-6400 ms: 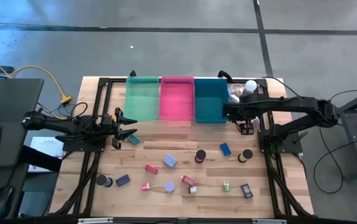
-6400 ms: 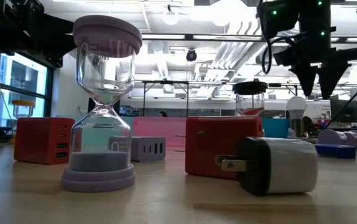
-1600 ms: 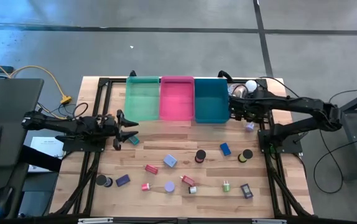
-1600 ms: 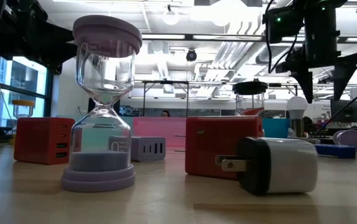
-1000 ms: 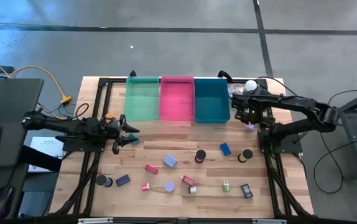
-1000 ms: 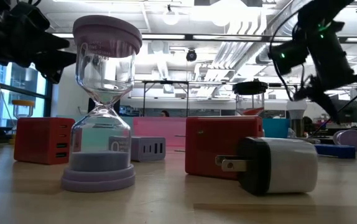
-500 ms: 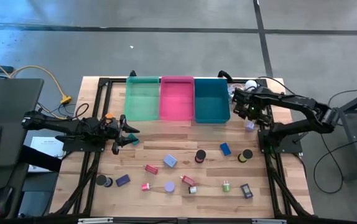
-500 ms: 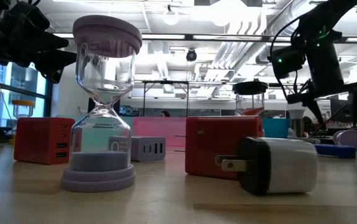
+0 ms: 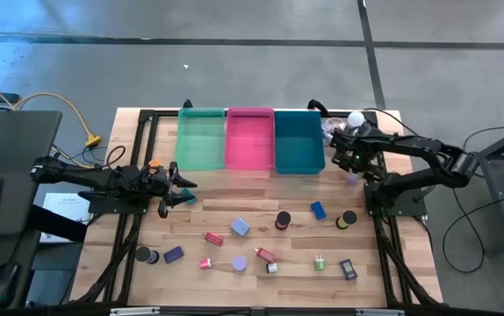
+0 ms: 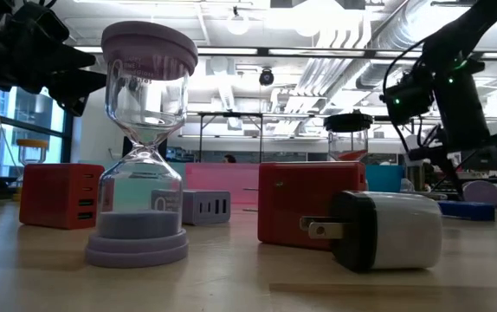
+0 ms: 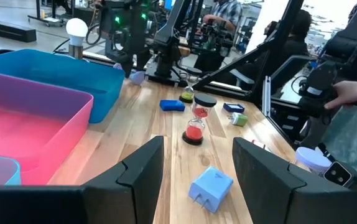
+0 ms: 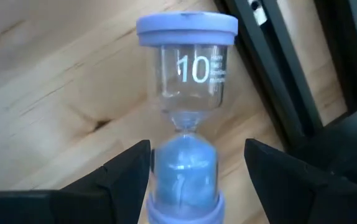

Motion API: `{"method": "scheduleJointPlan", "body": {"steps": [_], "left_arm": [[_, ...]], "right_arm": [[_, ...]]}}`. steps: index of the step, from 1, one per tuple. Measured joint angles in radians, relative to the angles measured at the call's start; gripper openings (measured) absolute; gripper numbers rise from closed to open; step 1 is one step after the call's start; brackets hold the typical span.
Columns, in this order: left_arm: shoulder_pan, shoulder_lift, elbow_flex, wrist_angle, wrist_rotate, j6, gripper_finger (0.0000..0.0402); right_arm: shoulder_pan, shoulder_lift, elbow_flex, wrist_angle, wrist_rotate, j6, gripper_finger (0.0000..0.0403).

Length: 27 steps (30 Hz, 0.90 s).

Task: Pick & Place Office items
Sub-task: Put the light purple hourglass into the dark blue bin

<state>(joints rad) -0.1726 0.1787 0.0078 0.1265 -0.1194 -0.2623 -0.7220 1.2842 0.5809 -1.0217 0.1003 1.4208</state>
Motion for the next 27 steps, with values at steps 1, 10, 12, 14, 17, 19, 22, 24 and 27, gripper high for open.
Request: {"method": "scheduleJointPlan", "body": {"steps": [1, 10, 12, 14, 17, 19, 22, 24, 27], "left_arm": [[0.000, 0.000, 0.000, 0.000, 0.000, 0.000, 0.0186], [0.000, 0.000, 0.000, -0.008, 0.000, 0.000, 0.0186], [0.000, 0.000, 0.000, -0.010, 0.000, 0.000, 0.0186], [0.000, 0.000, 0.000, -0.011, 0.000, 0.000, 0.0186], [0.000, 0.000, 0.000, -0.011, 0.000, 0.000, 0.0186], [0.000, 0.000, 0.000, -0.014, 0.000, 0.000, 0.0186], [0.000, 0.000, 0.000, -0.016, 0.000, 0.000, 0.0186], [0.000, 0.000, 0.000, -0.016, 0.000, 0.000, 0.0186], [0.000, 0.000, 0.000, -0.016, 0.000, 0.000, 0.0186]], "right_arm": [[-0.003, 0.000, -0.009, 0.021, 0.004, -0.009, 0.0249], [-0.007, -0.003, -0.077, 0.210, 0.003, -0.039, 0.0229], [-0.007, -0.003, -0.079, 0.212, 0.003, -0.039, 0.0210], [-0.007, -0.002, -0.080, 0.216, 0.002, -0.047, 0.0185], [-0.007, -0.002, -0.080, 0.216, -0.008, -0.056, 0.0152], [-0.004, -0.002, -0.080, 0.215, -0.011, -0.056, 0.0152], [0.005, -0.001, -0.080, 0.214, -0.011, -0.053, 0.0152], [0.010, -0.001, -0.081, 0.213, -0.011, -0.053, 0.0152], [0.022, -0.007, -0.081, 0.211, -0.010, -0.053, 0.0152]]}}
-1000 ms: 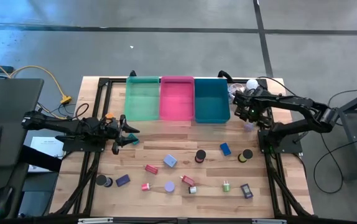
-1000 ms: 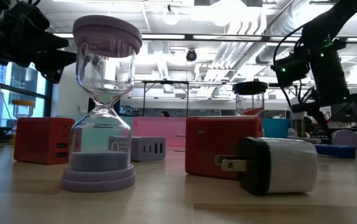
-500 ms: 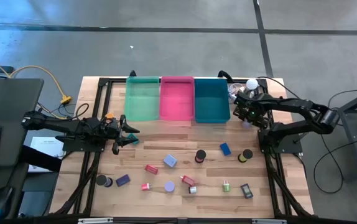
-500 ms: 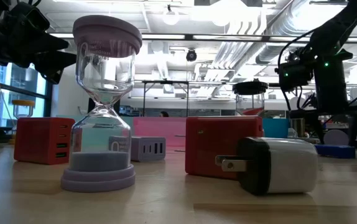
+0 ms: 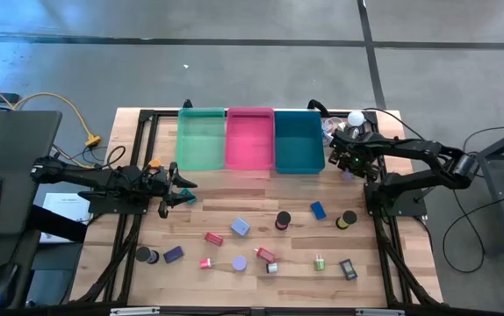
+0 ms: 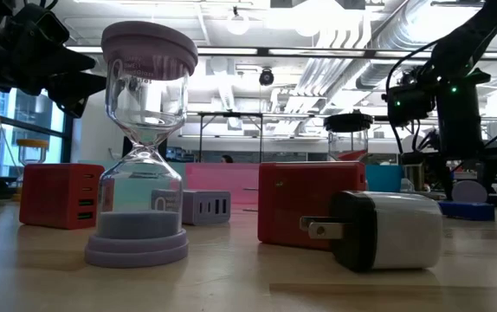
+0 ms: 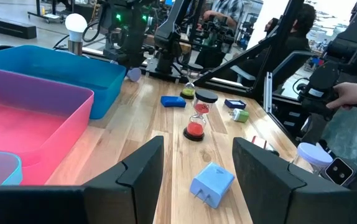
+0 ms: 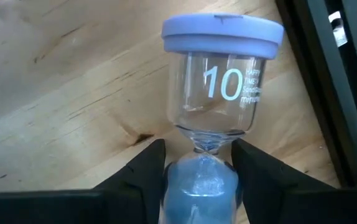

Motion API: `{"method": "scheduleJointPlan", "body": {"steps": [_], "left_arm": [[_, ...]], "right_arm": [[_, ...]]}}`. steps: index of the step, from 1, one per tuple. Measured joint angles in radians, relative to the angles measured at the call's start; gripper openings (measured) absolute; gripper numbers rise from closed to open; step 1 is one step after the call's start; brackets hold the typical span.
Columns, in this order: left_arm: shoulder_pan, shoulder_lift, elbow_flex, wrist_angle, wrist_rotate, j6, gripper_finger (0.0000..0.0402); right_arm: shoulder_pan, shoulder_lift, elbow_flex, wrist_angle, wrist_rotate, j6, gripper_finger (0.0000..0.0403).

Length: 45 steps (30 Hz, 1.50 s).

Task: Pick & Place Office items
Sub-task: Put the light purple hourglass into the dark blue bin

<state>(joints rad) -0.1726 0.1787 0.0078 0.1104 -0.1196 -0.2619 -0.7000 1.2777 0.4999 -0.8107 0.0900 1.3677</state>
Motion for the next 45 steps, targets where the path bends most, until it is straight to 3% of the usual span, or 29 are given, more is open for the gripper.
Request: {"method": "scheduleJointPlan", "body": {"steps": [12, 23, 26, 32, 36, 41, 45], "left_arm": [[0.000, 0.000, 0.000, 0.000, 0.000, 0.000, 0.0186], [0.000, 0.000, 0.000, 0.001, 0.000, -0.006, 0.0186], [0.000, 0.000, 0.000, 0.004, -0.012, -0.007, 0.0186], [0.000, 0.000, 0.000, 0.018, -0.017, 0.034, 0.0186], [0.002, 0.000, 0.000, 0.018, -0.054, 0.112, 0.0186], [0.003, 0.000, 0.000, 0.095, -0.246, 0.047, 0.0186], [0.003, 0.000, 0.000, 0.193, -0.250, -0.024, 0.0186]], "right_arm": [[0.123, -0.170, -0.005, -0.080, -0.077, 0.015, 0.0153], [0.387, -0.455, -0.003, -0.019, 0.030, 0.126, 0.0154], [0.472, -0.501, -0.003, 0.107, 0.100, 0.099, 0.0159], [0.623, -0.511, -0.002, 0.517, 0.225, -0.134, 0.0154], [0.691, -0.472, -0.001, 0.762, 0.233, -0.326, 0.0156], [0.749, -0.388, -0.001, 0.922, 0.225, -0.496, 0.0157], [0.778, -0.300, -0.001, 0.996, 0.222, -0.590, 0.0154]]}}
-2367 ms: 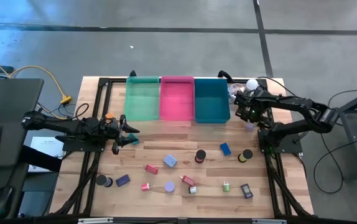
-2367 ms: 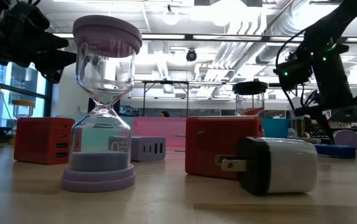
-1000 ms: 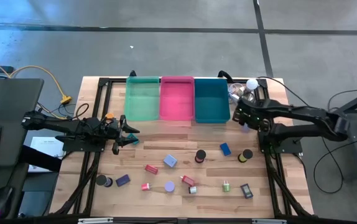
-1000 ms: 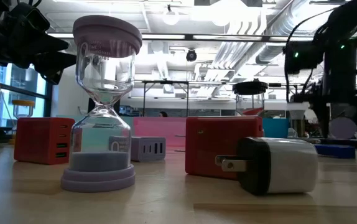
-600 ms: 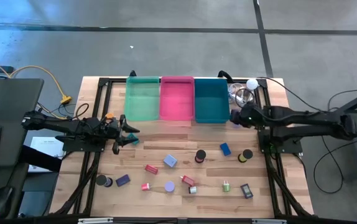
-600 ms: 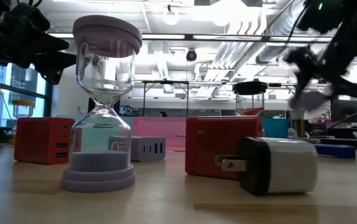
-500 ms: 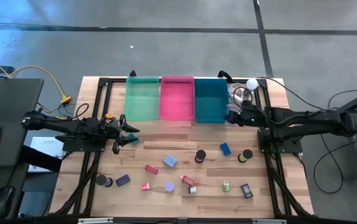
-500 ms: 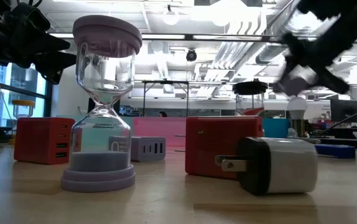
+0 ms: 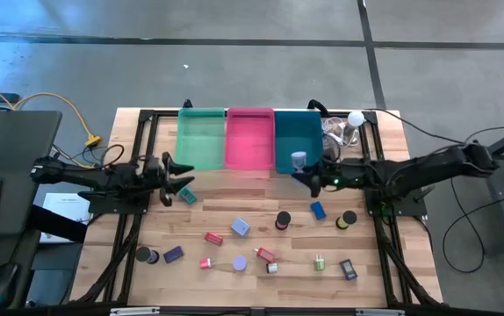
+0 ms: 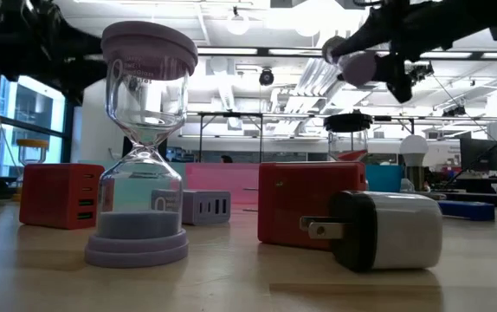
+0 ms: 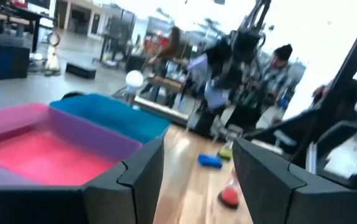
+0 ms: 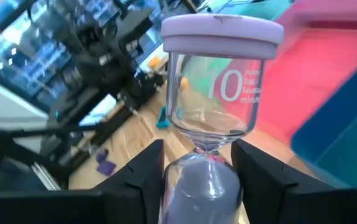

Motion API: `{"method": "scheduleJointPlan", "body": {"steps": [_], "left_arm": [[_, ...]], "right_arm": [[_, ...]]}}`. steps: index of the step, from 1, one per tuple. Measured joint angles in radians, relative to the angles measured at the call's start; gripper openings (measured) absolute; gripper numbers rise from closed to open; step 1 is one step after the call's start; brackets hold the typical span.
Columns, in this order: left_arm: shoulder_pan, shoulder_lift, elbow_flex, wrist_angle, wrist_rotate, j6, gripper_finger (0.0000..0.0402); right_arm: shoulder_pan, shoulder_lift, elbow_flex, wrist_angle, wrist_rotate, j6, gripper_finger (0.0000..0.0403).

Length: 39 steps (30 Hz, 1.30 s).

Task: Pick & Place Office items
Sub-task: Put the light purple hourglass into the dark blue bin

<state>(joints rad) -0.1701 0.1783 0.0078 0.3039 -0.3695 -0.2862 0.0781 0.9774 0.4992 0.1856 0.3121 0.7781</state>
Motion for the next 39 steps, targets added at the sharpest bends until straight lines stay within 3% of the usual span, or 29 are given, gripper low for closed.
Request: {"method": "scheduleJointPlan", "body": {"steps": [3, 10, 16, 23, 28, 32, 39], "left_arm": [[0.000, 0.000, 0.000, 0.023, 0.000, 0.076, 0.0186], [-0.001, 0.010, 0.000, 0.061, 0.031, 0.067, 0.0191], [-0.002, 0.097, 0.000, 0.157, 0.046, 0.043, 0.0259], [-0.003, 0.334, 0.012, 0.436, 0.080, -0.025, 0.0342], [-0.003, 0.558, 0.088, 0.535, 0.213, -0.002, 0.0349], [-0.003, 0.749, 0.186, 0.573, 0.279, -0.010, 0.0349], [-0.002, 1.000, 0.354, 0.571, 0.489, 0.013, 0.0349]], "right_arm": [[0.015, 0.071, 0.000, 0.078, -0.023, -0.057, 0.0160], [0.021, 0.219, 0.000, 0.271, -0.154, -0.148, 0.0154], [0.021, 0.280, 0.000, 0.320, -0.201, -0.171, 0.0164], [0.059, 0.330, 0.000, 0.396, -0.188, -0.207, 0.0153], [0.091, 0.391, 0.010, 0.505, -0.191, -0.200, 0.0163], [0.113, 0.459, 0.067, 0.499, -0.207, -0.184, 0.0154], [0.141, 0.595, 0.241, 0.437, -0.296, -0.231, 0.0164]]}}
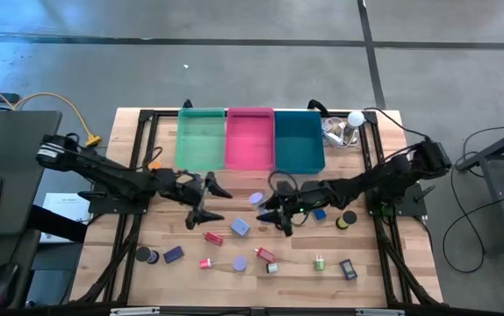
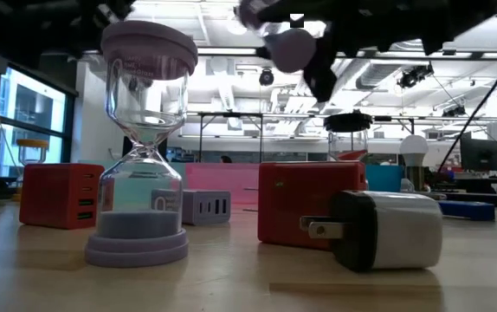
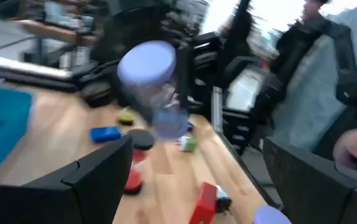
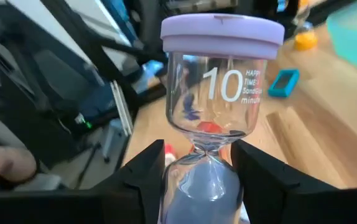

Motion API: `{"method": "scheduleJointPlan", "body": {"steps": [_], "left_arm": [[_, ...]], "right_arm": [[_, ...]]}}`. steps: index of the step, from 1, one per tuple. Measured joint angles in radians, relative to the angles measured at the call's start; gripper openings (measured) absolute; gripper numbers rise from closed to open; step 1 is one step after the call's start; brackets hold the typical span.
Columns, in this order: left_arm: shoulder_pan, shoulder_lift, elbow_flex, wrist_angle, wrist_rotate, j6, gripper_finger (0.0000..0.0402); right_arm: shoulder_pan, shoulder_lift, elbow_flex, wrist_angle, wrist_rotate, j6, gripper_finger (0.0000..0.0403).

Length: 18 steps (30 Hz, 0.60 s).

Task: Pick & Place Office items
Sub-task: Put the light purple hourglass into the dark blue bin

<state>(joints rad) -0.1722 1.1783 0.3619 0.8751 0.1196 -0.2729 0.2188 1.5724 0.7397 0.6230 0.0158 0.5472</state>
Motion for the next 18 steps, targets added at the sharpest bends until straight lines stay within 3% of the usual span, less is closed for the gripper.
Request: {"method": "scheduleJointPlan", "body": {"steps": [3, 8, 13, 18], "left_arm": [[0.000, 0.034, 0.036, -0.007, 0.057, 0.111, 0.0349], [0.000, 0.016, 0.058, -0.107, 0.054, 0.308, 0.0349], [-0.006, 0.008, 0.073, -0.222, -0.082, 0.486, 0.0349], [-0.060, 0.013, 0.097, -0.224, -0.196, 0.901, 0.0349]], "right_arm": [[0.021, 0.063, 0.064, -0.028, -0.013, -0.009, 0.0163], [0.046, 0.130, 0.127, -0.051, -0.068, -0.002, 0.0152], [0.041, 0.141, 0.141, -0.049, -0.119, -0.017, 0.0166], [0.018, 0.141, 0.141, -0.072, -0.156, -0.022, 0.0153]]}}
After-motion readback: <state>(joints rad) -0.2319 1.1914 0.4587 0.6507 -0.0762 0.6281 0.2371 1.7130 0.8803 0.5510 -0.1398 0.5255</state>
